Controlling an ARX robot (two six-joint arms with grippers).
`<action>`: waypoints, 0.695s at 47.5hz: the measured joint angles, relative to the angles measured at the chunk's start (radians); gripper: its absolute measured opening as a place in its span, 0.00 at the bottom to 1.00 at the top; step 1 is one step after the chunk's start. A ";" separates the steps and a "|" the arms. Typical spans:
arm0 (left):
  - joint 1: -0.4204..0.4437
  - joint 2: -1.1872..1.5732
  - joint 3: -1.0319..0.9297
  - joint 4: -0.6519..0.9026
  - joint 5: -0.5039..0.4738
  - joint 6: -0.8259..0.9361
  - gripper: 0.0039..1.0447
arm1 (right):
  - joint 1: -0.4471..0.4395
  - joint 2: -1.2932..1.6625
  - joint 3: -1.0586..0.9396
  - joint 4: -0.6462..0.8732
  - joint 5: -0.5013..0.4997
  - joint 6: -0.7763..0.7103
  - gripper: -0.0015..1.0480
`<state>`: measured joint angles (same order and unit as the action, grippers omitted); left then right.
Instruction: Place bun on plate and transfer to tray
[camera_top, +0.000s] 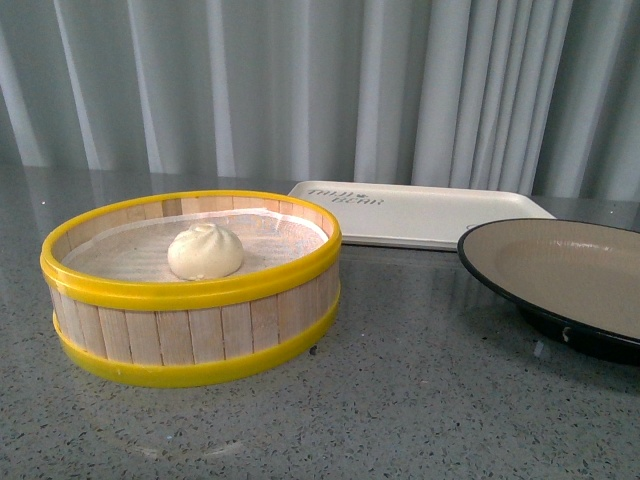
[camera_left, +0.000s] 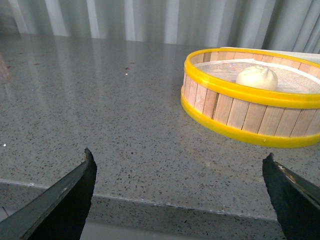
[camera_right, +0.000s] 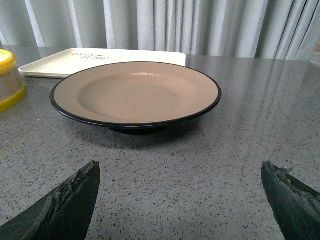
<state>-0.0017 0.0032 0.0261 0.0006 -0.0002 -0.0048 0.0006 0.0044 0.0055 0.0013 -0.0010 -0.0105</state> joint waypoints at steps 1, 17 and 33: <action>0.000 0.000 0.000 0.000 0.000 0.000 0.94 | 0.000 0.000 0.000 0.000 0.000 0.000 0.92; 0.000 0.000 0.000 0.000 0.000 0.000 0.94 | 0.000 0.000 0.000 0.000 0.000 0.000 0.92; 0.000 0.000 0.000 0.000 0.000 0.000 0.94 | 0.000 0.000 0.000 0.000 0.000 0.000 0.92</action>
<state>-0.0017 0.0032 0.0261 0.0006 -0.0002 -0.0048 0.0006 0.0044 0.0055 0.0013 -0.0010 -0.0105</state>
